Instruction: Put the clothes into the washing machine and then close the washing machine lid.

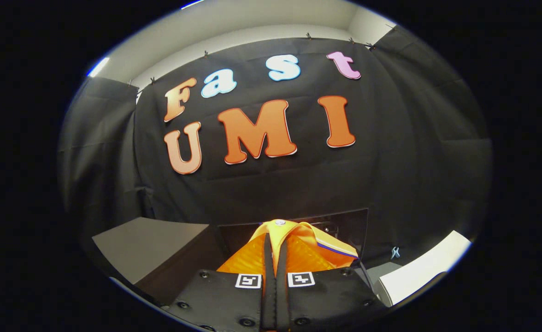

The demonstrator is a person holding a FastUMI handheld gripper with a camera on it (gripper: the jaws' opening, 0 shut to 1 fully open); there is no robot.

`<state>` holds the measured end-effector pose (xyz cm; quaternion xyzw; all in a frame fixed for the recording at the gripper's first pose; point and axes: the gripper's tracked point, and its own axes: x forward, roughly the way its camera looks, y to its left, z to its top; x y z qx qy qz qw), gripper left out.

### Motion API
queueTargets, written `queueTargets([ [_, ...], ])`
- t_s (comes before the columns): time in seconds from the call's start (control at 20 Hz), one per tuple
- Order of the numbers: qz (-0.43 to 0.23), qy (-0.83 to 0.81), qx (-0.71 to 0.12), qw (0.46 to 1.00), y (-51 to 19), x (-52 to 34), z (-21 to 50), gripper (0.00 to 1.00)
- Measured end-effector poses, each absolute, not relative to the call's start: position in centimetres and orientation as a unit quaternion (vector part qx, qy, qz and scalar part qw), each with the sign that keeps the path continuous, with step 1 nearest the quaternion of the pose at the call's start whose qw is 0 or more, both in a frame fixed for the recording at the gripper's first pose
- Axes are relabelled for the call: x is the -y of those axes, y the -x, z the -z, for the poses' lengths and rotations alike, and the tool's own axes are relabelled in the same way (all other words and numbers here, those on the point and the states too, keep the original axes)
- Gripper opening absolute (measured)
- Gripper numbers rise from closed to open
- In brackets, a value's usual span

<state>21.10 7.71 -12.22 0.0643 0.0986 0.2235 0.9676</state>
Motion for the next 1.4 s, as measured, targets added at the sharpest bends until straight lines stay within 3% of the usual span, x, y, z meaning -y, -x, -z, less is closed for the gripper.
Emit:
queueTargets([
  [0.8, -0.206, -0.016, -0.244, 0.948, -28.1, -10.4, 30.2, 0.08],
  [1.4, -0.178, -0.021, -0.424, 0.888, -23.1, -9.3, 46.1, 0.08],
])
